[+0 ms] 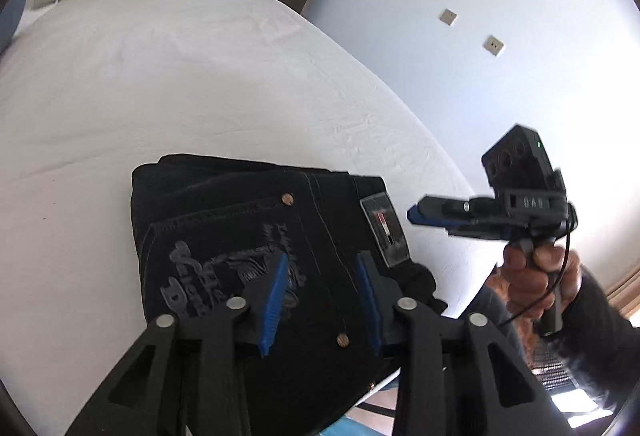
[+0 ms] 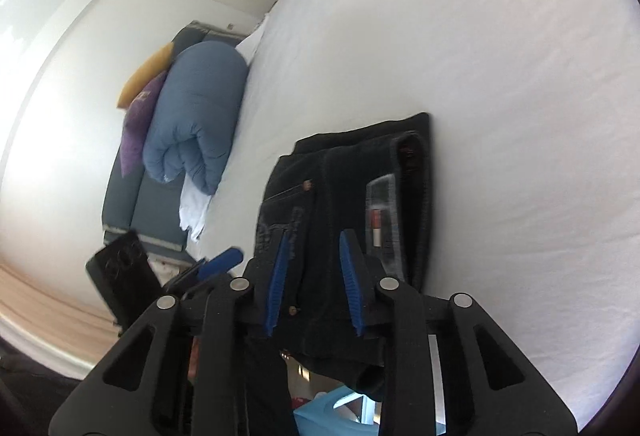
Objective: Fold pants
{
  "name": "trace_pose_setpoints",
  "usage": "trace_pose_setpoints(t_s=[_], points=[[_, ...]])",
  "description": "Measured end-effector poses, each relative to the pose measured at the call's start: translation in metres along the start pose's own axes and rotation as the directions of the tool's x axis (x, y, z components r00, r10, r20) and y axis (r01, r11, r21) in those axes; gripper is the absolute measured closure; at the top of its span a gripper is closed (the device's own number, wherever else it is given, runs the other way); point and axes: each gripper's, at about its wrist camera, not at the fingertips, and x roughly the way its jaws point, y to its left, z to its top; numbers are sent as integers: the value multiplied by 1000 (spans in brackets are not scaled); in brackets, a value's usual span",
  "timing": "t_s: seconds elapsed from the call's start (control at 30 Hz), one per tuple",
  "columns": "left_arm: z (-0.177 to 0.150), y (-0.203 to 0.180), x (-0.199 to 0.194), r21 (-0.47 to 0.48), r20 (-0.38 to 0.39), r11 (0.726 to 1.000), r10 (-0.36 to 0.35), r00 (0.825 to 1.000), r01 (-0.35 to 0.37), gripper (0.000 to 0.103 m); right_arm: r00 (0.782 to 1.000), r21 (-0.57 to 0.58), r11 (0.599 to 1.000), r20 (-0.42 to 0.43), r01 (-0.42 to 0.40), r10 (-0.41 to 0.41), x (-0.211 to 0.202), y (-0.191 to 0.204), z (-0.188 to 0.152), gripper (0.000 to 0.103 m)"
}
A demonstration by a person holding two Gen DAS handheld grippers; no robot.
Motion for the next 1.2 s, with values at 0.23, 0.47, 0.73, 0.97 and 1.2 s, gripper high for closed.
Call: trace_pose_setpoints(t_s=[0.23, 0.47, 0.73, 0.97, 1.2], points=[[38, 74, 29, -223, -20, 938, -279, 960, 267, 97, 994, 174, 983, -72, -65, 78, 65, -41, 21, 88], [5, 99, 79, -247, -151, 931, -310, 939, 267, 103, 987, 223, 973, -131, -60, 91, 92, -70, 21, 103], [-13, 85, 63, -230, -132, 930, -322, 937, 287, 103, 988, 199, 979, -133, -47, 74, 102, -63, 24, 103], [-59, 69, 41, -195, -141, 936, -322, 936, 292, 102, 976, 157, 986, -200, -55, 86, 103, -46, -6, 103], [-86, 60, 27, -182, -158, 950, -284, 946, 255, 102, 979, 166, 984, -175, -70, 100, 93, -31, -45, 103]])
